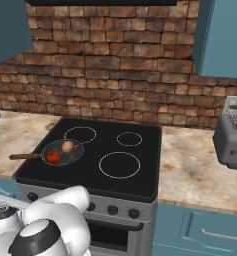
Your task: Place the pan on the front left burner on the stove. Then place the tomato and the onion in the pan and turn on the front left burner.
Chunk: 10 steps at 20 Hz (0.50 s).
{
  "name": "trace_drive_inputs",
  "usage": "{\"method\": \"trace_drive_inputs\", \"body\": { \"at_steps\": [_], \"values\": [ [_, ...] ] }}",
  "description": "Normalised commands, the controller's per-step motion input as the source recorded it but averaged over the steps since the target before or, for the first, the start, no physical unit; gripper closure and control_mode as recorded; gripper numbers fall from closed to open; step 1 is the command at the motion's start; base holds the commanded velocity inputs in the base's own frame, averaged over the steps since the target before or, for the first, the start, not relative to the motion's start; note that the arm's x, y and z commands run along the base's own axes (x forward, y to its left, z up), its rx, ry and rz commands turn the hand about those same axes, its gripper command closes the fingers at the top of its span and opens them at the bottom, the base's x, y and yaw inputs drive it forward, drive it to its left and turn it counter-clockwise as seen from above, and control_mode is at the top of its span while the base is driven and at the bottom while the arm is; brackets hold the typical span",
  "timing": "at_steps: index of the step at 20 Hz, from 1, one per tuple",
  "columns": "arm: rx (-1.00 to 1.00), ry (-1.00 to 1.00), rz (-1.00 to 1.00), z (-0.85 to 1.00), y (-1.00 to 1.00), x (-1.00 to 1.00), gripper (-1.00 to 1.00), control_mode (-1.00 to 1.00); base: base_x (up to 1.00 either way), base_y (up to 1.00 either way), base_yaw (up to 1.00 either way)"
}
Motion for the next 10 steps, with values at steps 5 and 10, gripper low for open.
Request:
{"method": "trace_drive_inputs", "body": {
  "at_steps": [5,10],
  "values": [
    [0.00,-0.02,0.00,-0.31,0.00,0.17,-1.00,-1.00,0.00,0.00,0.00],
    [0.00,-0.03,0.00,-0.21,0.01,0.25,-1.00,-1.00,0.00,0.00,0.00]
  ]
}}
